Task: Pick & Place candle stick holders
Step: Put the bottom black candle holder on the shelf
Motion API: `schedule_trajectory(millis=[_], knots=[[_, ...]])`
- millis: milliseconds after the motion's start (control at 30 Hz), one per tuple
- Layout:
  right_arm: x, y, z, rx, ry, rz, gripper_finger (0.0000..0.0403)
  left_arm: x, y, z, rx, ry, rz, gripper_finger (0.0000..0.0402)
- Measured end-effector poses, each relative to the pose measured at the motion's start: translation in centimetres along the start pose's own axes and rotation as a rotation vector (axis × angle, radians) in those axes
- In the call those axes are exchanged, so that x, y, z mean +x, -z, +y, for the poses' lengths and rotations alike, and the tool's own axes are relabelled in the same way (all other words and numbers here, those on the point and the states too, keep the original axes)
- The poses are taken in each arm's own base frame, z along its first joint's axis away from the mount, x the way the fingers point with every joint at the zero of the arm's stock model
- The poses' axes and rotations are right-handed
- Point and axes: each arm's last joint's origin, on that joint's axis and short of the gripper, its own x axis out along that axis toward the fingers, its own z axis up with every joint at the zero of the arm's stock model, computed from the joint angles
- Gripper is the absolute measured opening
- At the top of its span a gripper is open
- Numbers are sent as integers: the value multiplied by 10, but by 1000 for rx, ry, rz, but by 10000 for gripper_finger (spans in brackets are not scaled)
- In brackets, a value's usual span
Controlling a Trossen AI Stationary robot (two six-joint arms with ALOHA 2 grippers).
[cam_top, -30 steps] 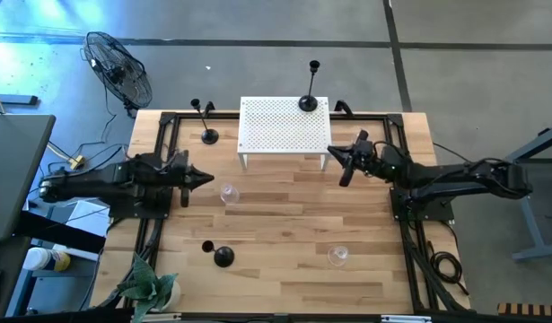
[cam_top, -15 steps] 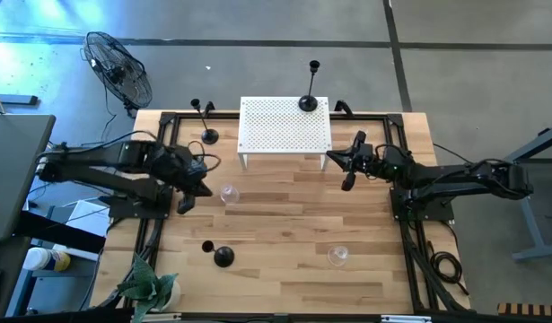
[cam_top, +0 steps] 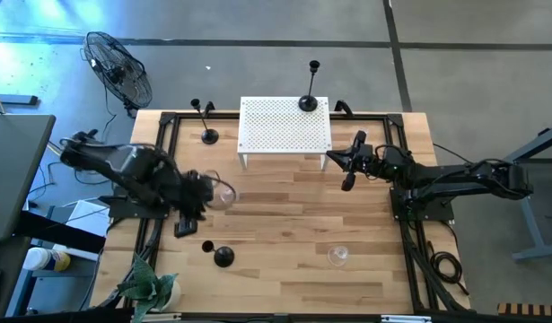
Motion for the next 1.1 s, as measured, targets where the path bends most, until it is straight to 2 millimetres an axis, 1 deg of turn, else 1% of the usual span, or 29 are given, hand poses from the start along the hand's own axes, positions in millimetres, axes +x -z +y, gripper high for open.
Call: schedule_trajectory(millis=[133,233,300,400,500,633,1000,1100], knots=[[0,0,0,0,0,0,1,13,-6,-25,-34,-14,79,161],[0,0,0,-11,0,0,2,19,-9,-41,-44,-17,108,189],[0,0,0,-18,0,0,1,20,-11,-50,-44,-20,121,207],[0,0,0,-18,-1,0,2,17,-13,-60,-41,-11,115,231],[0,0,0,-18,-16,0,1,14,-15,-64,-64,-14,102,249],[0,0,1,-17,-49,-1,1,16,-15,-63,-97,-27,102,263],[0,0,1,-17,-52,0,1,49,-21,-72,-103,-72,203,274],[0,0,2,-17,-55,0,1,53,-22,-74,-100,-71,222,274]])
